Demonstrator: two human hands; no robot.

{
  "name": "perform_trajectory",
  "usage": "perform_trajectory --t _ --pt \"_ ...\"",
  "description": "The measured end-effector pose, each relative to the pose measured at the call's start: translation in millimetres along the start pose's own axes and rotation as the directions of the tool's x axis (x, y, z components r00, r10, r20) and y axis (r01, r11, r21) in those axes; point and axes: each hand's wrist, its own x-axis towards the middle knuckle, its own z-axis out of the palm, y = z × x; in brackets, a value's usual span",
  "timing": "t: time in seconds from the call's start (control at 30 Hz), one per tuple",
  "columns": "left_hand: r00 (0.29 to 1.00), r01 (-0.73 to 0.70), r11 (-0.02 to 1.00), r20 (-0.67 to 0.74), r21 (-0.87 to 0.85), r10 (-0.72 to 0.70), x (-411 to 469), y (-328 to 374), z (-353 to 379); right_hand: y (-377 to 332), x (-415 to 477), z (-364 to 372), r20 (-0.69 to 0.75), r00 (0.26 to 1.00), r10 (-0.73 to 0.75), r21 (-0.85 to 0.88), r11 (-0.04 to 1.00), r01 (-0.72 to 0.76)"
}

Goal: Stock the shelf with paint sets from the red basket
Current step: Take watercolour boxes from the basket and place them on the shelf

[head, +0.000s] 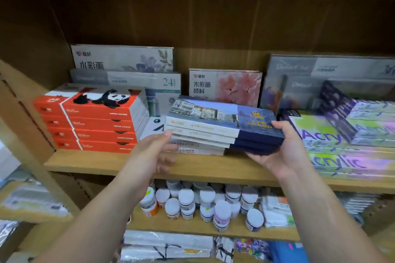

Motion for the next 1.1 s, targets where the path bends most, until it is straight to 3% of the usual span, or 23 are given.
perform_trajectory --t 0.13,0.23,0.3,0.47,0.7,0.77,0.97,1.1 --pt "0.990 -0.104 0.977 -0.071 0.185 0.119 12.6 -21.1 -26.0 -1.9 5.6 2.7 -0.056 0.998 -0.036 0.002 0.999 0.036" --pt "0.971 -0.209 0.908 -0.031 0.362 0.236 20.9 -40.8 -39.4 -2.3 9.1 3.1 -0.075 0.996 -0.040 0.005 0.999 0.041" --pt "0.945 -0.286 0.806 0.013 0.518 0.328 27.2 -47.3 -44.7 -3.0 11.4 5.4 -0.082 0.996 -0.046 -0.007 0.999 0.046" --pt "0.875 -0.374 0.440 0.154 0.816 0.458 38.7 -49.7 -54.8 -0.9 14.8 19.8 -0.053 0.998 -0.038 -0.042 0.998 0.036" --pt "0.790 -0.429 0.269 0.213 0.862 0.575 40.2 -61.9 -65.1 -1.8 17.7 37.9 -0.032 0.997 -0.070 -0.100 0.993 0.067" --pt "0.783 -0.438 0.267 0.218 0.859 0.582 40.5 -64.1 -65.8 -5.5 17.3 33.9 -0.028 0.996 -0.079 -0.105 0.992 0.076" --pt "0.810 -0.425 0.435 0.119 0.794 0.574 37.9 -61.7 -58.5 2.7 19.7 22.4 -0.043 0.998 -0.037 -0.106 0.994 0.033" --pt "0.793 -0.454 0.484 0.091 0.748 0.603 35.1 -58.4 -51.9 18.6 22.8 28.9 -0.035 0.999 0.015 -0.123 0.992 -0.019"
